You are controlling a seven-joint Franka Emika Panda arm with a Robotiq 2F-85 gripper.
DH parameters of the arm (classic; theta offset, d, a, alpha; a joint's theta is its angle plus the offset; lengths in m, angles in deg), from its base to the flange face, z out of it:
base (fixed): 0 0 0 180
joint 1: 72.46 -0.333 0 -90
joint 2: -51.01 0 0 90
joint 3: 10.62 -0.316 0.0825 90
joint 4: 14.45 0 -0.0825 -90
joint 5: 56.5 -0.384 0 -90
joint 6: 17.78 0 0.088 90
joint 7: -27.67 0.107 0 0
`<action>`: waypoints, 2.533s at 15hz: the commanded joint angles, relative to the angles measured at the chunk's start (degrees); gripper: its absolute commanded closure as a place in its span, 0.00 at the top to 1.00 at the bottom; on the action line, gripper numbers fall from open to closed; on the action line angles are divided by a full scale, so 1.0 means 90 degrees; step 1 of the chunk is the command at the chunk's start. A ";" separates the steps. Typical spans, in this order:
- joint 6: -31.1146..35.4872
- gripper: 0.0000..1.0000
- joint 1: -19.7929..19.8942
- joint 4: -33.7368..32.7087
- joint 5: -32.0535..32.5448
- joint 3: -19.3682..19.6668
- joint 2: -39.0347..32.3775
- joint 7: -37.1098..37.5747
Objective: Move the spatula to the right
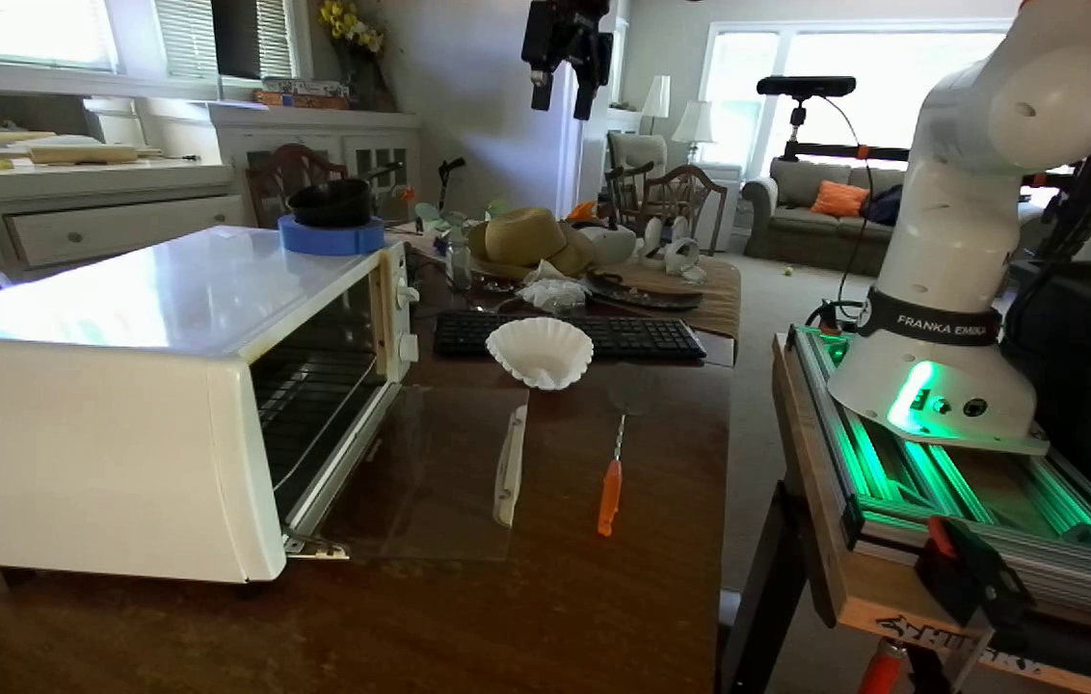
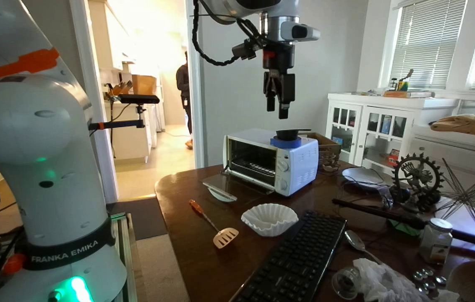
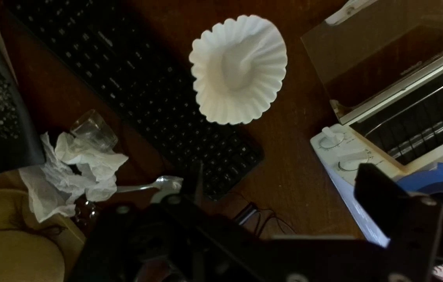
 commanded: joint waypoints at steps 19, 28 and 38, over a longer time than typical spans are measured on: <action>0.4126 1.00 -0.0662 0.2602 -0.0328 -0.2611 -0.0226 0.7914; 0.4691 1.00 -0.1024 0.2440 -0.0979 -0.2561 -0.1186 0.8908; 0.5893 1.00 -0.1765 0.2423 -0.0741 -0.2614 -0.3115 1.0071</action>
